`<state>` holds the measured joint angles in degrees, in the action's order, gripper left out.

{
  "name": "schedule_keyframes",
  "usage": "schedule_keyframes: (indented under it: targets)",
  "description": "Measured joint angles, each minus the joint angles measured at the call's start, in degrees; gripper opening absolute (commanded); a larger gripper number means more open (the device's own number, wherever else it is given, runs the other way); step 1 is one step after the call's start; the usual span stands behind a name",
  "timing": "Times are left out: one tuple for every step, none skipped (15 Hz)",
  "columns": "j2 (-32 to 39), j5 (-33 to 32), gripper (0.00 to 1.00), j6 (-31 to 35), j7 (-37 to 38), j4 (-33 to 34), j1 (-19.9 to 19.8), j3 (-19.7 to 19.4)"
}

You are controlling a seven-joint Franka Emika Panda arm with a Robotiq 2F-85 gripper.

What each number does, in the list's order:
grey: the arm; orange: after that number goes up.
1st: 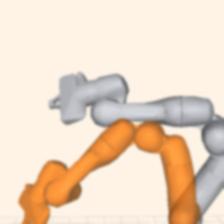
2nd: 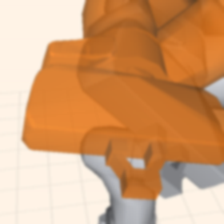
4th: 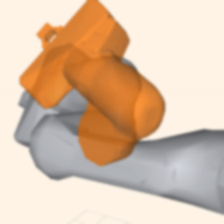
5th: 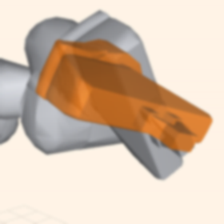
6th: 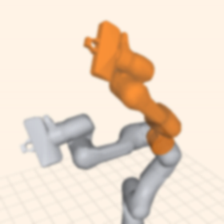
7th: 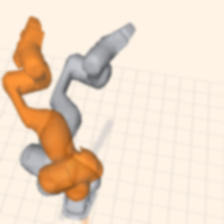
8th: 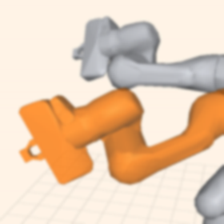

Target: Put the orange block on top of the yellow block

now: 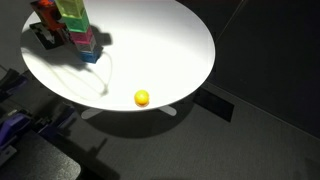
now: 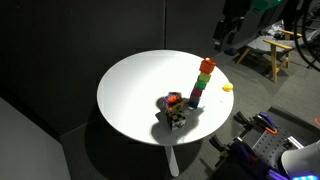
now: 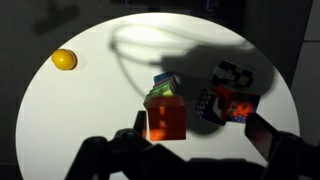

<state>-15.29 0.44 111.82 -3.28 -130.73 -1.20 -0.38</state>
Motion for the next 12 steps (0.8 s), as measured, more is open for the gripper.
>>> schedule_keyframes:
  targets:
    - [-1.1,0.0,1.00,-0.8,0.0,-0.5,0.0,0.0]
    - [-2.2,0.0,1.00,-1.1,0.0,-1.0,0.0,-0.1]
    - [-3.3,0.0,1.00,-1.1,0.0,-1.6,0.0,-0.2]
    - [-4.4,0.0,1.00,-1.1,0.0,-2.2,0.0,-0.2]
    - [-5.5,0.0,1.00,-1.1,-0.1,-2.8,0.0,-0.3]
    - [-6.4,0.0,1.00,-1.1,-0.1,-3.3,0.0,-0.4]
    - [-7.2,0.0,1.00,-1.1,-0.1,-3.7,0.0,-0.5]
    - [-7.7,0.0,1.00,-1.1,-0.1,-4.0,0.0,-0.5]
    - [-7.7,0.0,1.00,-1.1,-0.1,-4.0,0.0,-0.5]
    - [-7.5,0.0,1.00,-1.1,-0.1,-4.0,0.0,-0.5]
    - [-7.3,0.0,1.00,-1.1,-0.1,-4.0,0.0,-0.5]
    - [-7.1,0.0,1.00,-1.1,-0.1,-4.0,0.0,-0.5]
